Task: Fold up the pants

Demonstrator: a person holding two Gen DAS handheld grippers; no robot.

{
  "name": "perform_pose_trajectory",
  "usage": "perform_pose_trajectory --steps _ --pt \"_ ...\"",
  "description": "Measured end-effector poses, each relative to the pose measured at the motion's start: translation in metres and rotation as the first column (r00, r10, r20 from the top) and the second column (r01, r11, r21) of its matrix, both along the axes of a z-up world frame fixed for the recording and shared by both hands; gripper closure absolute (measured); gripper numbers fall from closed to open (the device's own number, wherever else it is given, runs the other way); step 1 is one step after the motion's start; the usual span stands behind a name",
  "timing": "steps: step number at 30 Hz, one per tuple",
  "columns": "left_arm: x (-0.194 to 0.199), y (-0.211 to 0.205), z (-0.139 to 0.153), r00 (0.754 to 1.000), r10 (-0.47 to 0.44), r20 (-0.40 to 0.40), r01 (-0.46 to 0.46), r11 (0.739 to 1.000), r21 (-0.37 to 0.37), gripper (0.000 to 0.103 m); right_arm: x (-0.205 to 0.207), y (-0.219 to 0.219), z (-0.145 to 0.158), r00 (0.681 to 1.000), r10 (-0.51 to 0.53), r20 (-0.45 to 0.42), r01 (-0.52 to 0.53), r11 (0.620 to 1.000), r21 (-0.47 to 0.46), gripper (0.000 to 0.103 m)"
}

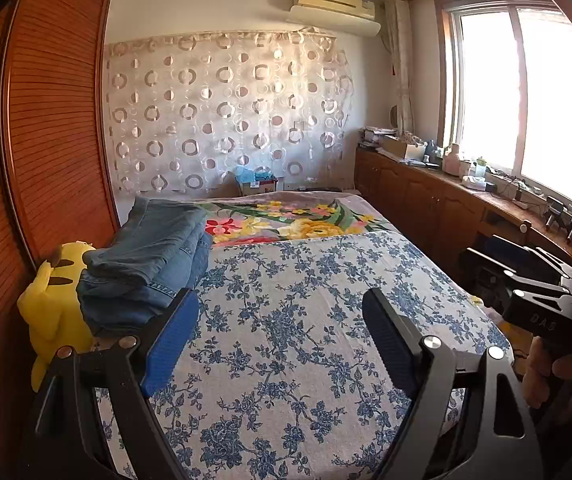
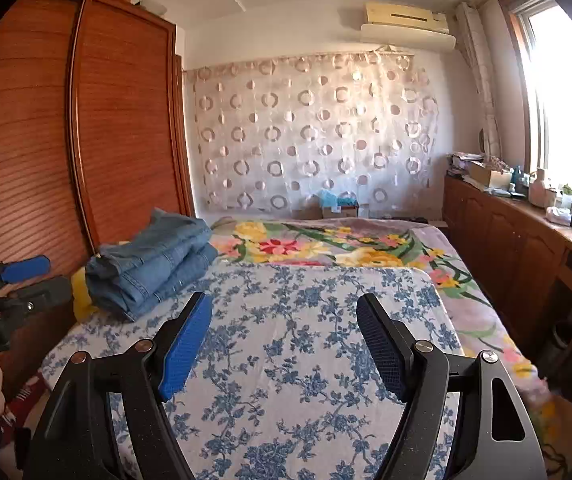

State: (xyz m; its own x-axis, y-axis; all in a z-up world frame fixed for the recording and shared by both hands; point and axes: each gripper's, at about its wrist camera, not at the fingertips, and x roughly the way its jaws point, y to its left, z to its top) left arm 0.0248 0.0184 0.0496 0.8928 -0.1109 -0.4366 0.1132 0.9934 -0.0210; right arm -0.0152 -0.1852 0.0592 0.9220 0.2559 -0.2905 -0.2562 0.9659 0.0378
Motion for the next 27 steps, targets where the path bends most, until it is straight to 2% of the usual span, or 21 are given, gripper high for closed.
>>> perform_pose_trajectory --steps 27 --pt "-0.0018 -0.0003 -0.0016 1.000 0.006 -0.005 -0.006 1.000 0.005 0.019 0.0000 0.0028 -0.0081 1.000 -0.002 0.004 0.002 1.000 -0.001 0.026"
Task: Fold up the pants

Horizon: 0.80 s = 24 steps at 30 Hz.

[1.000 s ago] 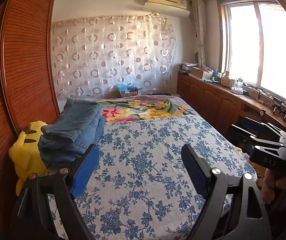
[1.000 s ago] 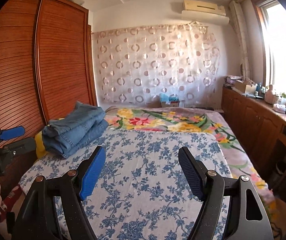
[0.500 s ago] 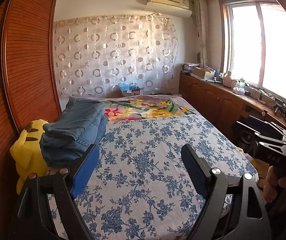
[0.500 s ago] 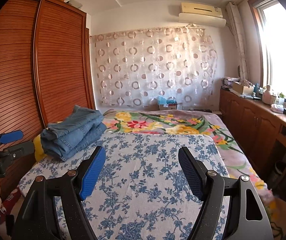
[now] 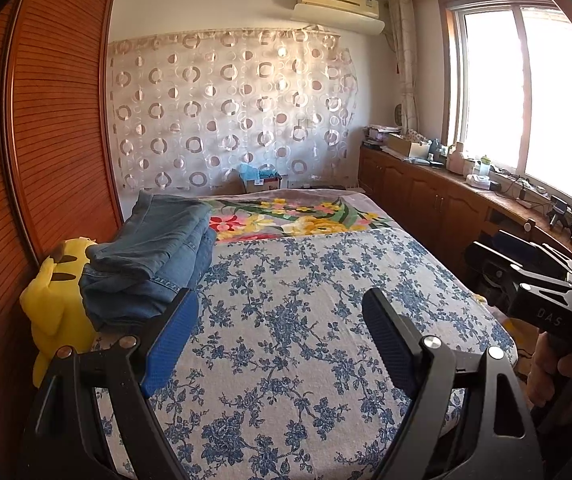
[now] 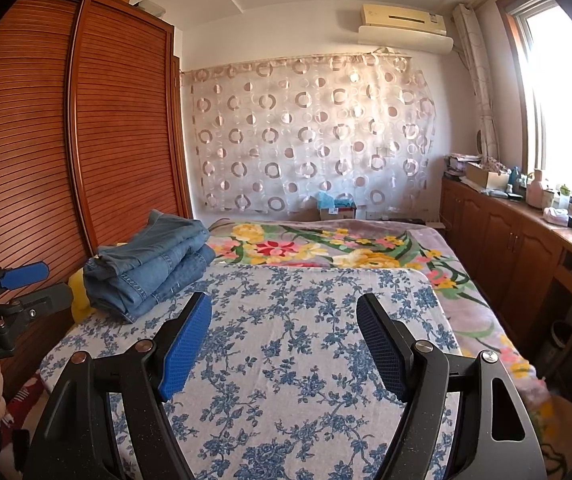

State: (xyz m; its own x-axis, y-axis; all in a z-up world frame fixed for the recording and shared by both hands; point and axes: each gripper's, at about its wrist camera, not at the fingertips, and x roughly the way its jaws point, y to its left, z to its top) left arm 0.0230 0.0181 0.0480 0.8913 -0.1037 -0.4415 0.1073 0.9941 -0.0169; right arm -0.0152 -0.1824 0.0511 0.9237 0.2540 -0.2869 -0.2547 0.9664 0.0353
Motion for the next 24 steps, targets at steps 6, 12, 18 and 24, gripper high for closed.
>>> perform_pose_trajectory --steps 6,12,18,24 --pt "-0.0004 -0.0002 0.0002 1.000 0.001 0.001 -0.001 1.000 0.000 0.019 -0.0013 -0.0005 0.0000 1.000 0.003 0.002 -0.003 1.000 0.000 0.026" --pt "-0.0002 0.0000 0.0001 1.000 0.000 0.001 0.000 1.000 0.000 0.019 -0.0009 -0.0009 -0.0008 1.000 0.003 0.004 -0.003 1.000 0.000 0.026" --pt "-0.0003 0.0002 0.0001 1.000 0.001 0.001 -0.001 1.000 0.000 0.019 -0.0005 -0.0013 -0.0007 1.000 0.003 0.007 -0.003 1.000 0.000 0.026" --pt "-0.0002 0.0005 0.0001 1.000 0.000 0.001 0.000 1.000 -0.001 0.019 -0.0007 -0.0006 -0.0016 1.000 0.004 0.008 -0.004 1.000 0.001 0.026"
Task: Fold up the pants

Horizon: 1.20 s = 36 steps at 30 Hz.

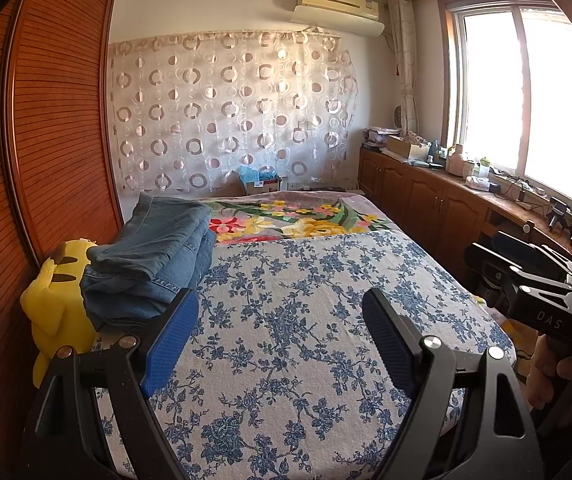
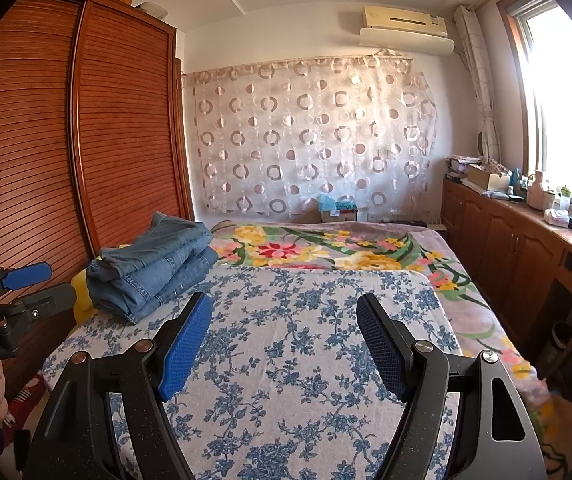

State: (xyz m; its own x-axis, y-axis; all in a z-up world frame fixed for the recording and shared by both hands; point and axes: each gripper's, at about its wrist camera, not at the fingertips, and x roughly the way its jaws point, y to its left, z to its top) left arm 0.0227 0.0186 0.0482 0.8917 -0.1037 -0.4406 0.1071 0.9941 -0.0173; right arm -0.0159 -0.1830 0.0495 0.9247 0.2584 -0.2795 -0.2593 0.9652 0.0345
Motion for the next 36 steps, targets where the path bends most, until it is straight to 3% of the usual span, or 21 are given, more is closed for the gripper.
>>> perform_pose_trajectory --steps 36 --pt "-0.0008 0.0005 -0.0013 1.000 0.000 0.003 0.000 1.000 -0.001 0.019 0.0005 0.0029 -0.0013 1.000 -0.007 0.002 0.007 1.000 -0.001 0.026"
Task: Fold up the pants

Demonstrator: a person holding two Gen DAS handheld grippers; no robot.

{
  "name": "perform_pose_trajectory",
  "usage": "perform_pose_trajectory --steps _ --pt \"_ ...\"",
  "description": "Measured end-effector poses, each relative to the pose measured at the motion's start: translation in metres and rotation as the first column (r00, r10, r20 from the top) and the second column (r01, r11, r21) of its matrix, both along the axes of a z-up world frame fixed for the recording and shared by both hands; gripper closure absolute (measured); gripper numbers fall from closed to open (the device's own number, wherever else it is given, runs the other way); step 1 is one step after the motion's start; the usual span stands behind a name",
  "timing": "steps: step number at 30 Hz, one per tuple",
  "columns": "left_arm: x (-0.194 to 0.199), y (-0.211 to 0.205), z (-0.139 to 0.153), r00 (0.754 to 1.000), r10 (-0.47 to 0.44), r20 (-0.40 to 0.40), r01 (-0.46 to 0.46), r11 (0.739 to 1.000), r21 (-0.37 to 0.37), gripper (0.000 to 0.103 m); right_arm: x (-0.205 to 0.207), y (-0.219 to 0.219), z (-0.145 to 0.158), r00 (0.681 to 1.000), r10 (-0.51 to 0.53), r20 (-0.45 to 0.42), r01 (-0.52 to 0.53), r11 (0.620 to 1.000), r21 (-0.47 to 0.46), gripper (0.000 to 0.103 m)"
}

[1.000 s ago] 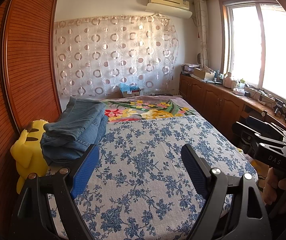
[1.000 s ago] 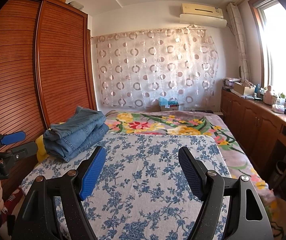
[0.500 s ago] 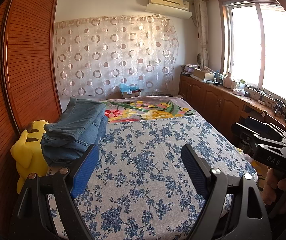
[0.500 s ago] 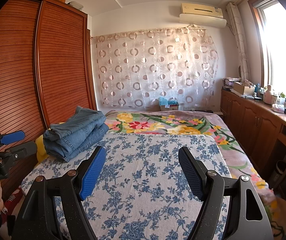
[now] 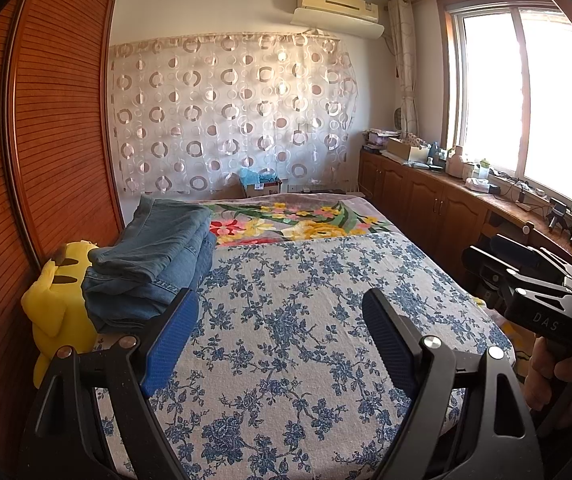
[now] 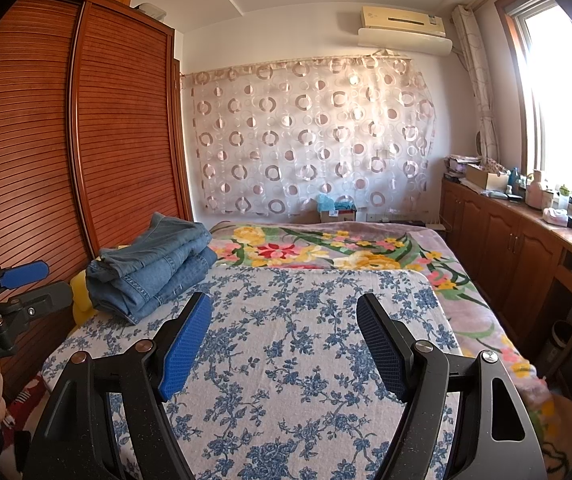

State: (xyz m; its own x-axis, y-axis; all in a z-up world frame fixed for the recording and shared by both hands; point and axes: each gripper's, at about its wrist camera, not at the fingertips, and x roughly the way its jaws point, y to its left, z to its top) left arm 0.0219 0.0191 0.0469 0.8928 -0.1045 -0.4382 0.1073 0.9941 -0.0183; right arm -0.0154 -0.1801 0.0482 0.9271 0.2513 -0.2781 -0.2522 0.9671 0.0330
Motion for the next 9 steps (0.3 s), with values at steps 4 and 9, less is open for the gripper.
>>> perform_pose_trajectory --steps 4,9 --pt "-0.0001 0.0000 -0.0002 1.000 0.000 -0.001 0.000 1.000 0.001 0.019 0.0003 -0.0001 0.0000 1.000 0.000 0.001 0.000 1.000 -0.001 0.026" --pt "-0.0003 0.0003 -0.0004 1.000 0.000 0.001 0.000 1.000 -0.001 0.019 -0.0007 0.0002 -0.0003 1.000 0.000 0.002 0.000 1.000 0.000 0.026"
